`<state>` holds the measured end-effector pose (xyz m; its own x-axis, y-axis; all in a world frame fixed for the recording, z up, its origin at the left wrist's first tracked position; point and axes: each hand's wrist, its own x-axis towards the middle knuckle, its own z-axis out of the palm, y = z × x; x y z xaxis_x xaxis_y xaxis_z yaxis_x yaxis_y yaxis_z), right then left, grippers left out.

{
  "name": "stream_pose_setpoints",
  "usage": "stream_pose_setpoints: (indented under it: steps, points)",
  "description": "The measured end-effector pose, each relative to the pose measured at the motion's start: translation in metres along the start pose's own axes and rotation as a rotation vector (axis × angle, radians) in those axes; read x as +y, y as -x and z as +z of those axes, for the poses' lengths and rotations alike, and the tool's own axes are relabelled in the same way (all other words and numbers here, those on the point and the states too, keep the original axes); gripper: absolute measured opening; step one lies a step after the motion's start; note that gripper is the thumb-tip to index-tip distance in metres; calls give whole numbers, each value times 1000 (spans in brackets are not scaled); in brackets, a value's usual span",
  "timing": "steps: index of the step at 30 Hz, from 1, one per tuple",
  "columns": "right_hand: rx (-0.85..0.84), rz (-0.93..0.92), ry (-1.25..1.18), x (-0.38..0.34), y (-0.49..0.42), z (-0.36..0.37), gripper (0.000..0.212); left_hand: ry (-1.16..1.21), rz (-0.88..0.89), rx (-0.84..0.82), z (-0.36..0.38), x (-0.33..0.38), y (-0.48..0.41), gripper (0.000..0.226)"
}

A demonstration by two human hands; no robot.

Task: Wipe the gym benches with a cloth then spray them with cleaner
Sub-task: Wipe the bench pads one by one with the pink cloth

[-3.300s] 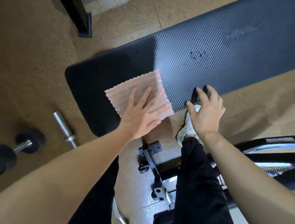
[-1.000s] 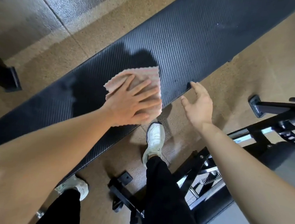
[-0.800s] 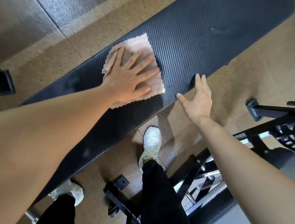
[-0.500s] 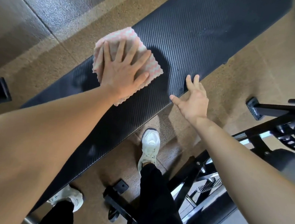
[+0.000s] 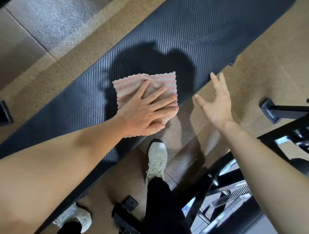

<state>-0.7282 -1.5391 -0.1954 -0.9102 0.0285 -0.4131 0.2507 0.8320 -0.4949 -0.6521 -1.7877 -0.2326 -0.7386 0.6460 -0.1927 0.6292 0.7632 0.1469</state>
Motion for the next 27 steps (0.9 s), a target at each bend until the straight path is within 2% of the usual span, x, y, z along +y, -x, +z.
stream_pose_setpoints:
  steps: [3, 8, 12, 15, 20, 27]
  points:
    - [-14, -16, 55, 1, -15, -1, 86, 2, -106, 13, -4, -14, -17, 72]
    - [-28, -87, 206, 5, -29, -3, 86, 137, -461, 31, -16, -43, -58, 70]
    - [-61, -123, 292, 12, -34, -7, 86, 141, -779, 48, -29, -80, -86, 67]
    - [-123, -137, 261, 12, -38, -10, 87, 193, -914, 75, -37, -92, -100, 67]
    - [-176, -94, 279, 10, -41, -10, 90, 164, -851, 71, -31, -74, -116, 69]
    - [-218, -81, 234, 7, -46, -21, 89, 146, -465, 59, -19, -9, -114, 75]
